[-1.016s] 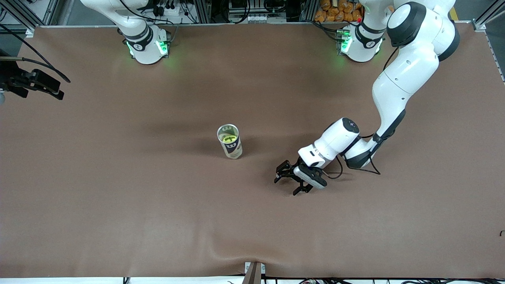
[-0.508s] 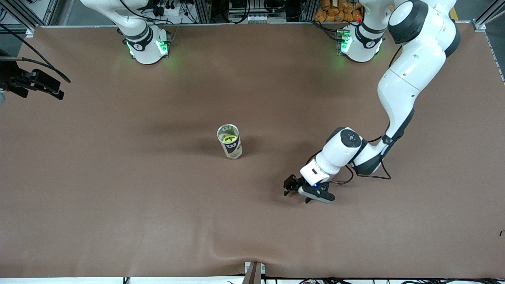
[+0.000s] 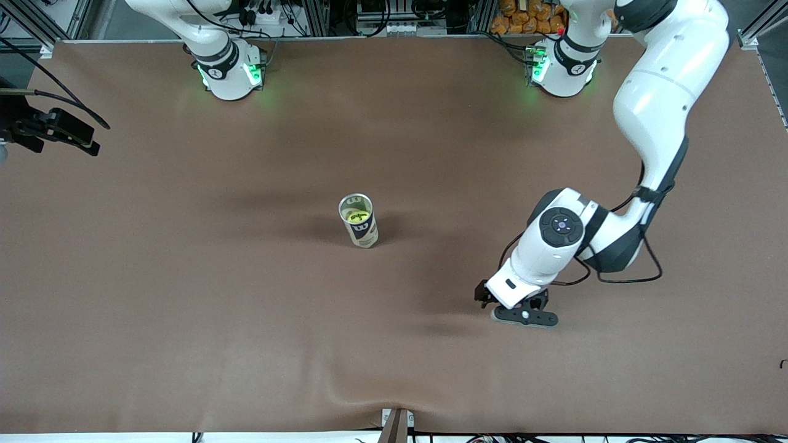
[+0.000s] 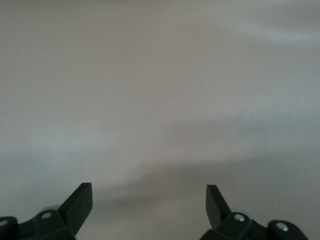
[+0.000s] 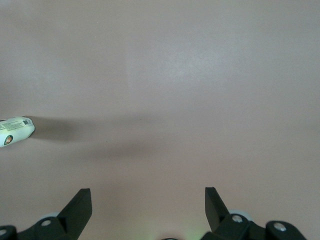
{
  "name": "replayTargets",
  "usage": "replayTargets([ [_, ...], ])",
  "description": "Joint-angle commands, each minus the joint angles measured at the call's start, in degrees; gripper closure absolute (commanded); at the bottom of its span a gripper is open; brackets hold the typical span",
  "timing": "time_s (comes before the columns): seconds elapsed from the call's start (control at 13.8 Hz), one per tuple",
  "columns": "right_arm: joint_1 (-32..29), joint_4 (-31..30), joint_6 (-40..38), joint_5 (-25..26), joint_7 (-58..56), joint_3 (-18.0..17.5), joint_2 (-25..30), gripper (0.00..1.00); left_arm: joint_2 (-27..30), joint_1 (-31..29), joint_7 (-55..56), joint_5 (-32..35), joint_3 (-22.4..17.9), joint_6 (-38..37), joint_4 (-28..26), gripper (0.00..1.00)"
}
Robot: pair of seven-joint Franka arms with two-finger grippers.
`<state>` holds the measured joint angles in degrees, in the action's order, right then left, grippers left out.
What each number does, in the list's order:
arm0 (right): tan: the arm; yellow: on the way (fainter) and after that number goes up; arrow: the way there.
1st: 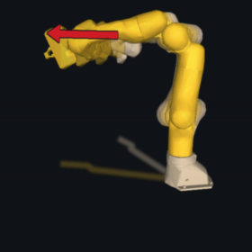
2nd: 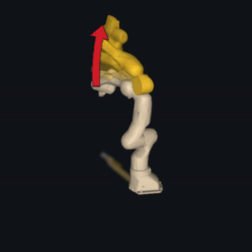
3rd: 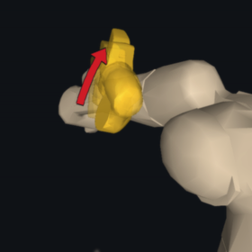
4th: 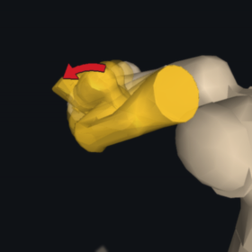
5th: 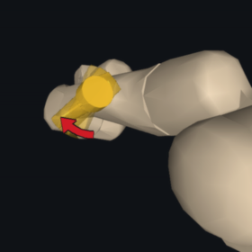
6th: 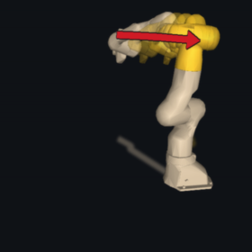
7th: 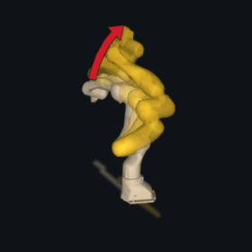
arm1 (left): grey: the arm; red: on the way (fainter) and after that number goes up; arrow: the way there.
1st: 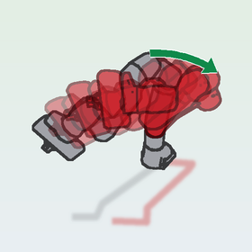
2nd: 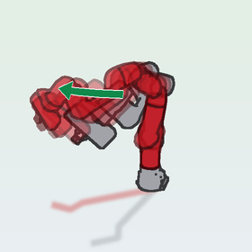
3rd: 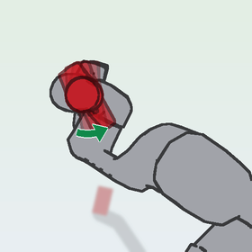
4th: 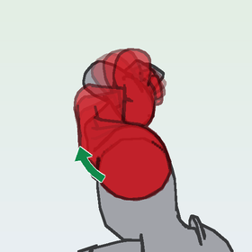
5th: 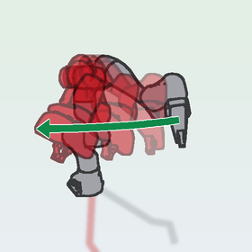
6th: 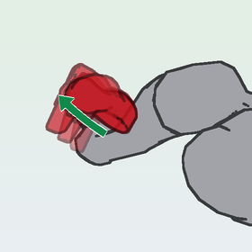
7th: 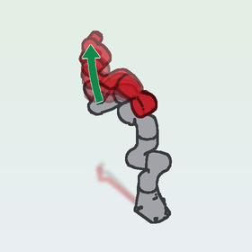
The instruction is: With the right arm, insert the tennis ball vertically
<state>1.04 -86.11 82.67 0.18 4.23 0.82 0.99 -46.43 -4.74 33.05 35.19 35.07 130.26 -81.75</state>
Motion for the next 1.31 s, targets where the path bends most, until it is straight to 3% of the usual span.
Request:
replayTargets([
  [0.0,0.1,0.0,0.0,-0.6,-0.5,0.2,0.2,0.0,4.5,-4.6,0.4,-2.3,4.0,-8.0,-1.3,0.0],
  [0.36,0.3,-0.1,-0.1,-0.7,-0.4,0.2,0.3,0.0,11.5,-15.0,-3.7,-6.5,9.4,-19.6,-1.5,0.0],
  [0.58,0.3,-0.1,-0.2,-0.7,-0.4,0.2,0.3,0.0,15.1,-18.6,-10.2,-7.6,9.7,-24.8,-1.3,0.0],
  [0.8,0.4,-0.1,-0.3,-0.7,-0.4,0.2,0.3,0.0,19.3,-20.2,-11.4,-8.7,9.7,-28.6,-1.2,0.0],
  [1.23,0.3,-0.1,-0.3,-0.7,-0.4,0.2,0.3,0.0,22.4,-22.2,-11.3,-13.7,9.7,-38.1,2.1,0.0],
])
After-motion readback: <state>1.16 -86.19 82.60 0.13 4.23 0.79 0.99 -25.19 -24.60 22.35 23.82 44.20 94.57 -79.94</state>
